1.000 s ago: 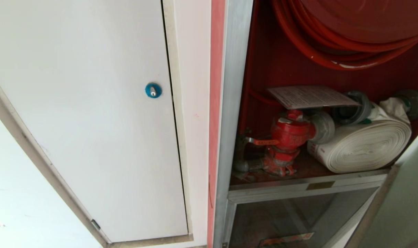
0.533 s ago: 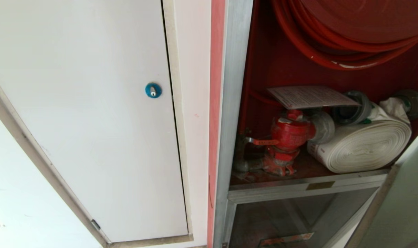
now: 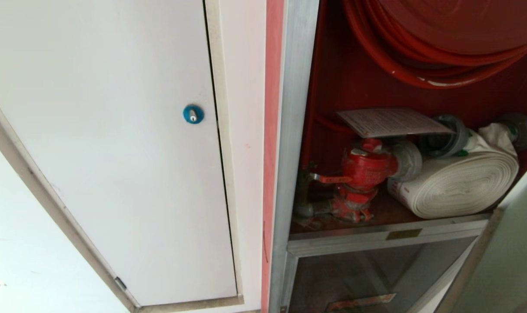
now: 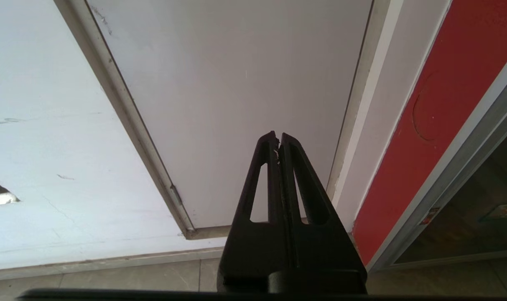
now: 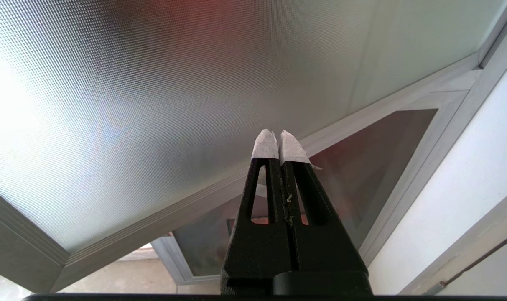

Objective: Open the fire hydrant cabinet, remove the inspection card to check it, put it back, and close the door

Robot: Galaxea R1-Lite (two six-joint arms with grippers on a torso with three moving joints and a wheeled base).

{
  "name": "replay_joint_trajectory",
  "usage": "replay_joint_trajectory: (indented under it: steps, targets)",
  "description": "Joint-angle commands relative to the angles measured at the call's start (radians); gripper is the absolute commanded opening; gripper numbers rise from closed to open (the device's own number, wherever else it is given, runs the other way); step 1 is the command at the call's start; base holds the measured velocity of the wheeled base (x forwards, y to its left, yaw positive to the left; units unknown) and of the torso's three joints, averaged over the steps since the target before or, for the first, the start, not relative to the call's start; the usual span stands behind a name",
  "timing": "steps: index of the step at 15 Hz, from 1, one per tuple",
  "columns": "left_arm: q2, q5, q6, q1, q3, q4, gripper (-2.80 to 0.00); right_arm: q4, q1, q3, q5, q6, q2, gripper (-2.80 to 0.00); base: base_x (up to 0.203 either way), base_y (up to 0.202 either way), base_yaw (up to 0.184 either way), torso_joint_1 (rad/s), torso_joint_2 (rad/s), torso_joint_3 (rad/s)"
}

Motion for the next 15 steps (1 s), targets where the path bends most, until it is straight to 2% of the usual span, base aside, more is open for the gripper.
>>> replay_joint_trajectory:
  steps: [1,5,15]
  targets:
    - [-0.002,0.0,0.0,0.0,0.0,0.0,-2.8,-0.001,0.0,0.003,0.0,0.0,0.003,-2.8,0.0,0.0,0.0,0.0,0.0,0.0]
    - [-0.002,0.0,-0.006,0.0,0.0,0.0,-2.8,-0.001,0.0,0.003,0.0,-0.001,0.002,-2.8,-0.028,0.0,0.001,0.004,0.0,0.001]
    - [-0.002,0.0,-0.006,0.0,0.0,0.0,-2.8,-0.001,0.0,0.003,0.0,0.0,0.002,-2.8,-0.194,0.0,0.001,0.001,0.0,0.002]
